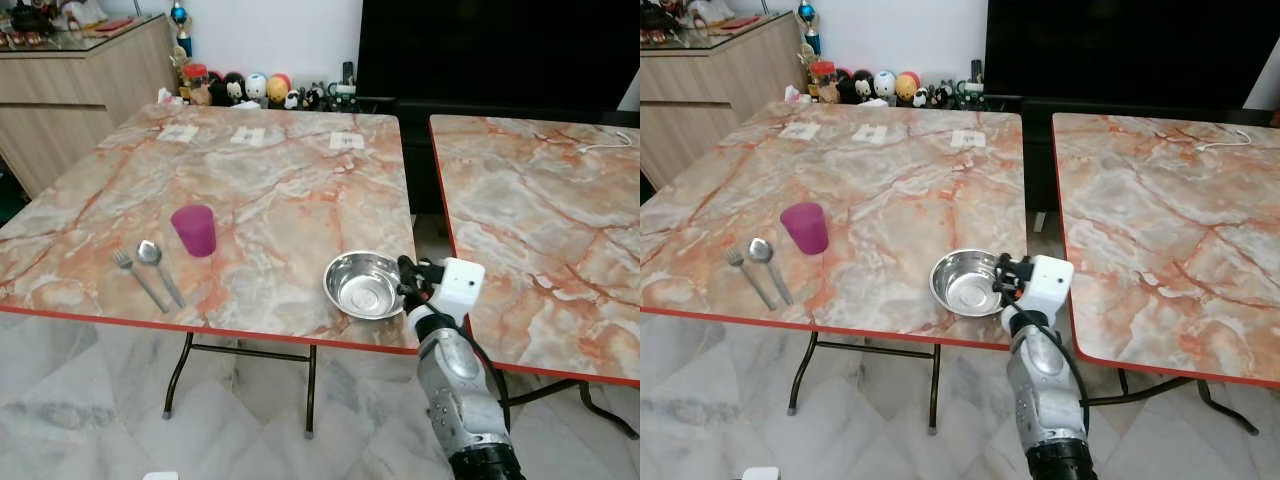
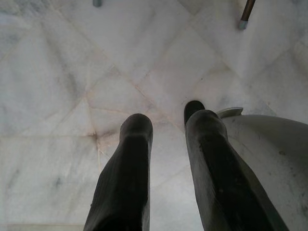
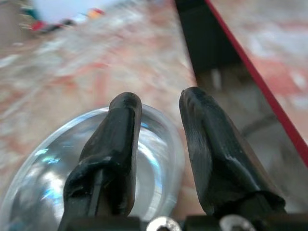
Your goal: Setting the table
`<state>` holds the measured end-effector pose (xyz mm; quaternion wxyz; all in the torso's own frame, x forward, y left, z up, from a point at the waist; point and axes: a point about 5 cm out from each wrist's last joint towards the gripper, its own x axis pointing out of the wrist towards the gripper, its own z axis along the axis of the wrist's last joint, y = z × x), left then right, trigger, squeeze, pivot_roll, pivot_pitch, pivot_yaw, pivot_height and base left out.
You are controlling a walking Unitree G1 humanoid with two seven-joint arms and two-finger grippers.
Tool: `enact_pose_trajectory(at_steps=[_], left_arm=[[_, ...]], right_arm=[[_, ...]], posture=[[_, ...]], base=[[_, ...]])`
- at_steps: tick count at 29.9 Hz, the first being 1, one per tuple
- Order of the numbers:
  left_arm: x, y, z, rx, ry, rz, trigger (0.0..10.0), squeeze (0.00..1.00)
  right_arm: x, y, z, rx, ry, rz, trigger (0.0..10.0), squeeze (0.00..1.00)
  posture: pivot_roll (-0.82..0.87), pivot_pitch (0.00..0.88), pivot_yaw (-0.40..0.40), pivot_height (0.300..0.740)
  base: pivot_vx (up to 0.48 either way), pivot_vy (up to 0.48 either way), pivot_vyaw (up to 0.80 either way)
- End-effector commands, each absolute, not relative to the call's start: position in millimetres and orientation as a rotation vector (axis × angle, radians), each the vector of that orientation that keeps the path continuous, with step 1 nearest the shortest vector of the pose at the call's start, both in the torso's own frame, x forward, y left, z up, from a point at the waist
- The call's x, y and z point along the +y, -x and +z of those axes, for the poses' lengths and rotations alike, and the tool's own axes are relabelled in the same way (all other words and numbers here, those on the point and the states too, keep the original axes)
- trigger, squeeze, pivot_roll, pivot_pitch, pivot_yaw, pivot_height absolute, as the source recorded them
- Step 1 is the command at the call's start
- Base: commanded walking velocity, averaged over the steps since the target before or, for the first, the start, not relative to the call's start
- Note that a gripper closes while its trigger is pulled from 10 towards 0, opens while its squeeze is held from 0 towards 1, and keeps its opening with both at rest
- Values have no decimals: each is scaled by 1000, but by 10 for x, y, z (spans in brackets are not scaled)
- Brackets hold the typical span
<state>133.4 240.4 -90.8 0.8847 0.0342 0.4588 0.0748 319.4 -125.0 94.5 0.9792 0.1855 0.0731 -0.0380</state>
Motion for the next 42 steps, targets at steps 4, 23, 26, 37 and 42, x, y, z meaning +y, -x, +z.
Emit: enact_pose_trajectory(at_steps=[4,23,26,37,42], left_arm=[[2390,-1327,-913,959,-74,139,10000,0],[2378,-1365,-899,940,-77,134,10000,0],[2375,-1366,-900,939,-76,134,10000,0],[2369,-1370,-900,939,-80,134,10000,0],[2369,-1371,-900,940,-83,133,10000,0]], right_arm=[[-1250,-3304,1031,171,-446,-90,10000,51],[-1144,-3371,920,347,-441,-85,10000,0],[-1140,-3364,871,383,-455,-91,10000,0],[-1036,-3363,774,485,-504,-28,0,0],[-1019,-3366,765,496,-502,-22,0,0]], posture=[[-11,0,0,740],[-1,0,-4,740],[0,0,-4,740],[4,0,-4,740],[3,0,-4,740]], base=[[0,0,0],[0,0,0],[0,0,0],[0,0,0],[0,0,0]])
